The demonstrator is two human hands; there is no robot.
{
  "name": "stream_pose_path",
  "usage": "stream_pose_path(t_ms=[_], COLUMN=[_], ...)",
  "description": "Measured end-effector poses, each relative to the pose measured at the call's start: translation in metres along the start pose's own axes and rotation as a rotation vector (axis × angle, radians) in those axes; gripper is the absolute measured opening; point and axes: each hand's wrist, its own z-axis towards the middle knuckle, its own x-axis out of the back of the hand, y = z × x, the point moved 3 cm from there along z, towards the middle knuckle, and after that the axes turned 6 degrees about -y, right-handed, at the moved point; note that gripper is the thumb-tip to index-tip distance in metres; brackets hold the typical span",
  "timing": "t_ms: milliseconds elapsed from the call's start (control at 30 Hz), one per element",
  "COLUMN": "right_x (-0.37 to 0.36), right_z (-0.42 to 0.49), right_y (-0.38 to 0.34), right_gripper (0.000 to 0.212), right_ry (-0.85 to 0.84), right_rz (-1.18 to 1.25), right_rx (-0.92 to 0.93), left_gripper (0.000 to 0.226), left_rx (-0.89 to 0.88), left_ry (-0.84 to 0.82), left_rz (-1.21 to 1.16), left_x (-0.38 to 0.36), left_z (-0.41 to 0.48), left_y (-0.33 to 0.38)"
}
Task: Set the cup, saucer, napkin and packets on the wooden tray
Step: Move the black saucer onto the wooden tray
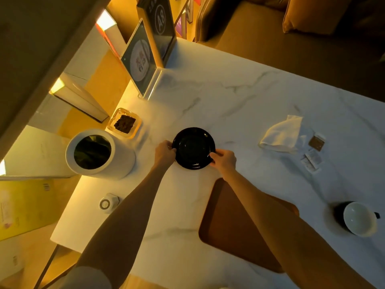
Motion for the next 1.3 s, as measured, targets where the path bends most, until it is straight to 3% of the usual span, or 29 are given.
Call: stream_pose_path(t_ms=[233,533,800,1067,1300], right_x=[0.027,0.073,0.090,0.086,0.084], right_z=[-0.049,-0.144,-0.189,-0.193,-0.189], right_y=[0.016,0.085,0.134,0.158,0.168], right_gripper=[0.027,0.029,0.029,0.028,0.028], right_ry=[0.033,0.082,0.194,0.197,0.181], right_rz=[0.131,0.430,0.420,0.186,0.149], right_rx=[0.038,-0.162,-0.195,-0.290,-0.339], left_gripper=[0.015,0.010,0.010,0.010,0.011], left_rx=[-0.071,-0.104,-0.105,-0.025,0.023], left_ry=[-0.036,-0.190,-0.263,-0.267,-0.268], left_rz=[0.015,0.000,0.094,0.186,0.258], left_x=[-0.008,-0.069,-0.103,-0.113,-0.119], left_z=[-0.046,-0.131,-0.167,-0.172,-0.173], left_y=[-0.002,-0.023,-0.034,-0.048,-0.059])
